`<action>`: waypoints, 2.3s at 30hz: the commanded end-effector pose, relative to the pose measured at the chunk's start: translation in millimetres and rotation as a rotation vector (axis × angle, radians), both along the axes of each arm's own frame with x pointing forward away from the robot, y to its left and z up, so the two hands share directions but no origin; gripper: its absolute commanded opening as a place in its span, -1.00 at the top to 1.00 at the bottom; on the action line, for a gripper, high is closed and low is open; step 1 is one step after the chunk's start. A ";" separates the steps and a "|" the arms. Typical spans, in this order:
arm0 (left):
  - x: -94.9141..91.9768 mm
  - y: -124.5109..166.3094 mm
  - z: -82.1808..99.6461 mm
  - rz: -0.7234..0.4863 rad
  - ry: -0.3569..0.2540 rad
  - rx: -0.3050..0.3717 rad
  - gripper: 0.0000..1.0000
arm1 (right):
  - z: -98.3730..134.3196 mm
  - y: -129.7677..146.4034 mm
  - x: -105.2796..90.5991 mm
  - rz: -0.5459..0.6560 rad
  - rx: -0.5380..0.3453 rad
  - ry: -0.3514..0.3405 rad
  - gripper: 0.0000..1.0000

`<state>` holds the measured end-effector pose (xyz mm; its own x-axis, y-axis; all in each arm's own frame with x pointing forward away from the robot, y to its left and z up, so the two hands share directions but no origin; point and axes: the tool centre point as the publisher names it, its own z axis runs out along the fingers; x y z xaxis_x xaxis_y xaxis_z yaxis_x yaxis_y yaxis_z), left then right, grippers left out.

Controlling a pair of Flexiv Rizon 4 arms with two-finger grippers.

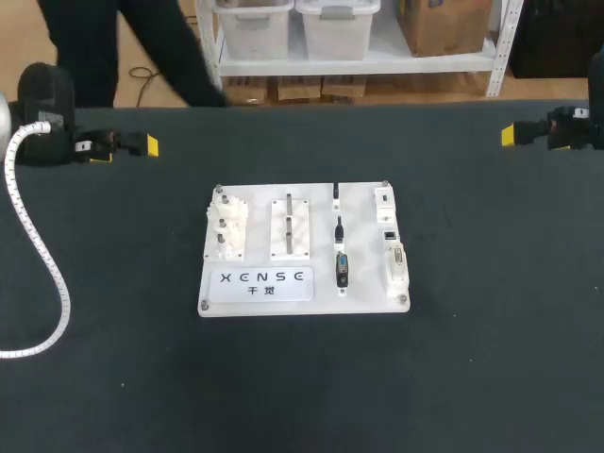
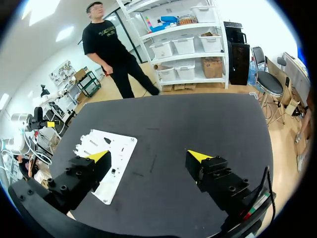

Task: Insert the USB connector, Ethernet cable, and multi-pin plug into their matching sockets one by one.

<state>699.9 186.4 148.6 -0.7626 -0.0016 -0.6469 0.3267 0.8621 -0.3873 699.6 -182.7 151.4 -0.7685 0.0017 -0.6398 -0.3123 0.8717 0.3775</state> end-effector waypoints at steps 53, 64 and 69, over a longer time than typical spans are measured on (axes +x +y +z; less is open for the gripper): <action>-35.4 -105.7 -10.4 -1.735 -0.340 0.537 -1.00 | -1.5 -1.2 0.9 0.006 0.006 -0.003 -1.00; -43.0 -112.0 -19.2 -1.812 -0.376 0.503 -1.00 | -1.5 -1.2 0.9 0.006 0.006 -0.003 -1.00; -41.0 -109.8 -24.0 -1.715 -0.390 0.470 -1.00 | -1.5 -1.2 0.9 0.006 0.006 -0.003 -1.00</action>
<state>649.1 78.4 124.6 0.2429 0.8167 -0.5235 0.9692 -0.2268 0.0959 699.6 -182.7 151.4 -0.7685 0.0017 -0.6398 -0.3124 0.8717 0.3775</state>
